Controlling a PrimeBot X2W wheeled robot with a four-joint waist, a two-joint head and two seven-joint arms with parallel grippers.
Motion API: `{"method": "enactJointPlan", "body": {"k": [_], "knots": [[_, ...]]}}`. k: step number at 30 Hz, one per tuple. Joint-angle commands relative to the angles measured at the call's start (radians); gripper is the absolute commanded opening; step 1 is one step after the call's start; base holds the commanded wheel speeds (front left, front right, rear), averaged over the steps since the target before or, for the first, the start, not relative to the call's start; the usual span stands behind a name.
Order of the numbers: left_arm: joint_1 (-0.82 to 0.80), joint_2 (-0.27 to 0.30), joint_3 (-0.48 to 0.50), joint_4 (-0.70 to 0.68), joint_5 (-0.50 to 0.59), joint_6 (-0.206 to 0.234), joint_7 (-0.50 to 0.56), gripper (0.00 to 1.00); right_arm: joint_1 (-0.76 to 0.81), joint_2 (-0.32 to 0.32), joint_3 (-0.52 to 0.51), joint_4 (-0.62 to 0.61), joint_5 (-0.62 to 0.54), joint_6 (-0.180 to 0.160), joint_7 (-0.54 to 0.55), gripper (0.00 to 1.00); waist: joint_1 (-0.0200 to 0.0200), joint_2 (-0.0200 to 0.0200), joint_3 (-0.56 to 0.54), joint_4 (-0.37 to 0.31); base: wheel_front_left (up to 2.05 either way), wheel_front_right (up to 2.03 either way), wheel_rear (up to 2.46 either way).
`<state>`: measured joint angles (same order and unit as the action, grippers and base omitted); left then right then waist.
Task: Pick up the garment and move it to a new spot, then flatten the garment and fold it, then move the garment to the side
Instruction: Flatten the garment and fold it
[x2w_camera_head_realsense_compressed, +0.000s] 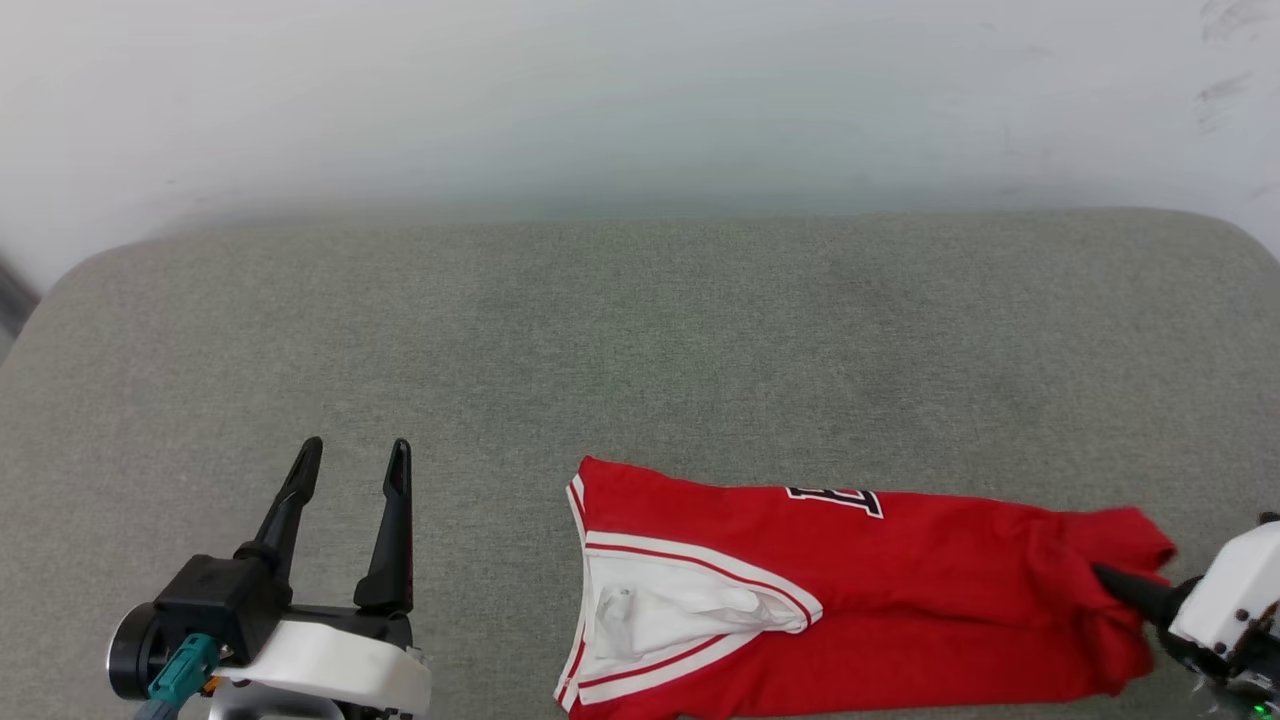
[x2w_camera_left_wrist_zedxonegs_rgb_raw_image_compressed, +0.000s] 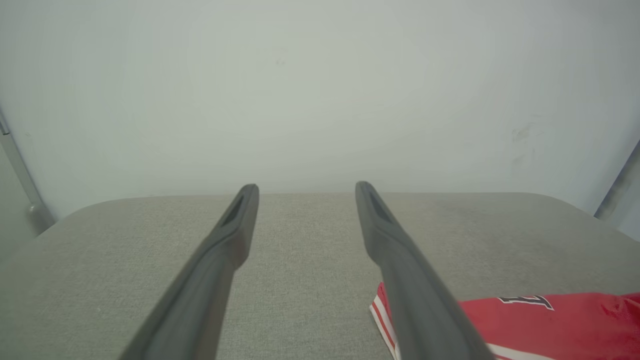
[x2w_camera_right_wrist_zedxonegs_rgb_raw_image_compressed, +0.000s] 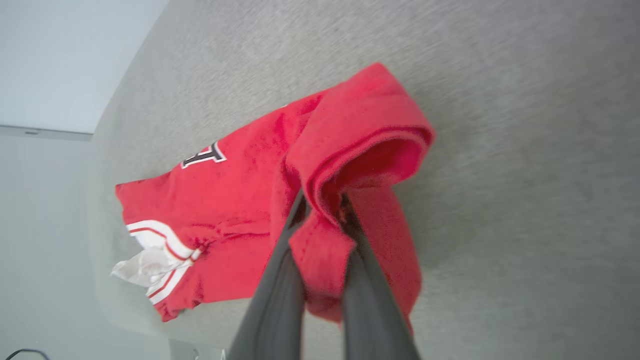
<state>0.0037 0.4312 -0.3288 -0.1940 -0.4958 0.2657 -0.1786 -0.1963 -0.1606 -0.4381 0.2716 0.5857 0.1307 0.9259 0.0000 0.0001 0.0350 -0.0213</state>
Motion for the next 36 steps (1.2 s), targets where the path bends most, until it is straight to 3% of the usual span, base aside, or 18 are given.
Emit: {"method": "enactJointPlan", "body": {"k": [1,7,11,15,19,25,26,27,32,36], "knots": [[0.007,0.002,-0.002,0.002,-0.003,0.004,0.001,1.00,-0.016,0.042,-0.008,-0.009,0.050,0.000,0.042,0.00,0.0000,-0.0001,0.000,0.001,0.00,0.00,0.00],[-0.009,0.005,-0.010,0.004,-0.003,-0.001,0.011,1.00,-0.038,0.113,-0.006,0.012,0.347,0.000,0.186,0.00,0.0000,-0.0001,0.000,0.015,0.00,0.00,0.00],[-0.025,0.004,-0.018,0.001,-0.004,-0.005,0.022,1.00,-0.060,0.110,0.138,0.098,0.610,0.000,0.148,0.00,0.0000,-0.0001,0.004,0.031,0.00,0.00,0.00],[-0.043,0.003,-0.027,-0.002,0.000,-0.008,0.032,1.00,-0.081,0.111,0.338,0.141,0.772,0.000,0.042,0.00,0.0000,-0.0001,0.016,0.052,0.00,0.00,0.00],[-0.068,-0.004,-0.038,0.002,0.002,-0.016,0.037,1.00,-0.114,0.111,0.527,0.169,0.849,0.000,-0.073,0.00,0.0000,-0.0001,0.035,0.082,0.00,0.00,0.00],[-0.095,-0.018,-0.045,0.021,-0.005,-0.024,0.023,1.00,-0.170,0.111,0.714,0.231,0.833,0.000,-0.225,0.02,0.0000,-0.0001,0.060,0.126,0.00,0.00,0.00],[-0.096,-0.020,-0.045,0.025,-0.007,-0.025,0.020,1.00,-0.180,0.111,0.731,0.241,0.823,0.000,-0.250,0.26,0.0000,-0.0001,0.063,0.130,0.00,0.00,0.00],[-0.096,-0.024,-0.045,0.037,-0.011,-0.028,0.012,1.00,-0.198,0.111,0.783,0.267,0.813,0.000,-0.299,1.00,0.0000,-0.0001,0.067,0.140,0.00,0.00,0.00],[-0.100,-0.028,-0.045,0.052,-0.016,-0.032,0.000,1.00,-0.231,0.109,0.831,0.269,0.782,0.000,-0.346,1.00,0.0000,-0.0001,0.067,0.144,0.00,0.00,0.00],[-0.098,-0.027,-0.044,0.062,-0.018,-0.032,-0.006,1.00,-0.261,0.062,0.878,0.213,0.695,0.000,-0.403,1.00,0.0000,-0.0001,0.060,0.137,0.00,0.00,0.00]]}}
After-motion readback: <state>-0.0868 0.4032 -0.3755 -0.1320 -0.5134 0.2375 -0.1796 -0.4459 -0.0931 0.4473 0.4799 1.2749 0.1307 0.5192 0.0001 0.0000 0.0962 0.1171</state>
